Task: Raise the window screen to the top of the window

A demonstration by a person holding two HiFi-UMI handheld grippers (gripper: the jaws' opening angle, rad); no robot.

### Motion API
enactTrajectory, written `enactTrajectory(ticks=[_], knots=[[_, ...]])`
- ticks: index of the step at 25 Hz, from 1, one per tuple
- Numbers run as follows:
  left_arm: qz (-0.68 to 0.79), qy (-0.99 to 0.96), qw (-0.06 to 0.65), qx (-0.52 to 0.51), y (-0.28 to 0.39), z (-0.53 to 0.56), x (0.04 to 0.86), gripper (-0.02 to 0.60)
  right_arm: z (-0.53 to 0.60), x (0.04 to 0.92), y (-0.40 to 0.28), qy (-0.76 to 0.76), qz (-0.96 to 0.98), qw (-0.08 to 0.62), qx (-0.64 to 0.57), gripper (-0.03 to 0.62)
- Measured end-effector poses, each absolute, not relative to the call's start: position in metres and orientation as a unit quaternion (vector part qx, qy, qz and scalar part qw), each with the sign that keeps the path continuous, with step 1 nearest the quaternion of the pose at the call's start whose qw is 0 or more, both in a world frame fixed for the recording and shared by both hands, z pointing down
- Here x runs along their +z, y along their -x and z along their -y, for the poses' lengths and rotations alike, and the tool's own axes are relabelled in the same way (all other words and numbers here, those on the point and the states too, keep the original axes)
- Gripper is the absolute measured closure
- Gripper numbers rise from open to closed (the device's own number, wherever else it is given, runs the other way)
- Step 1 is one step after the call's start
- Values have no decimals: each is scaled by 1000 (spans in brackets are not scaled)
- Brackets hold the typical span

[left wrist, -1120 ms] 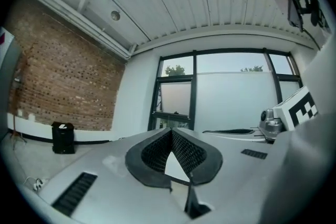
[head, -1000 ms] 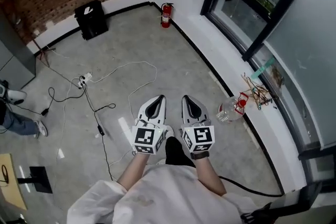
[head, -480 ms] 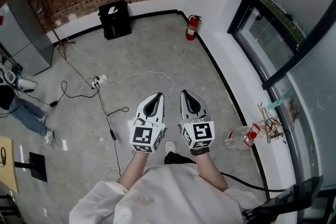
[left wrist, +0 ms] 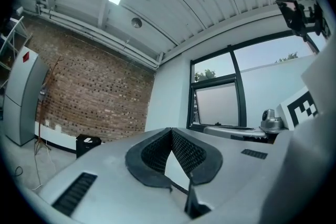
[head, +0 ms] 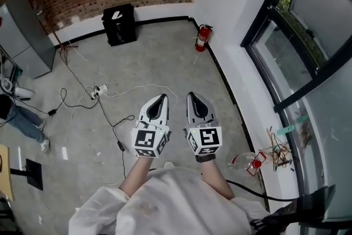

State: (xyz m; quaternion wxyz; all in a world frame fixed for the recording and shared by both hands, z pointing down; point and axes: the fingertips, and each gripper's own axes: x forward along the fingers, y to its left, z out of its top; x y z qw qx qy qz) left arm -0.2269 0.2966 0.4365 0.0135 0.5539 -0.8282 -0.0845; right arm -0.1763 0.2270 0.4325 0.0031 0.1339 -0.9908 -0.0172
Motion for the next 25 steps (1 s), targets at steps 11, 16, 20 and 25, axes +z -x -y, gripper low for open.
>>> enactTrajectory(ticks=[11,16,20,25], knots=[[831,-551,48,-67,284,-231,477,580,-169,484,233,-119,992,38,29,594],[803,-590,50,-68,320,-164,486,580,-111,490,262,-162,986,36,21,594],[780,-620,42,-72,362,-101,480,580,-46,486,300,-193,980,36,23,594],[753,-653,35,-79,420,-31,467,580,24,477,352,-228,973,27,33,594]])
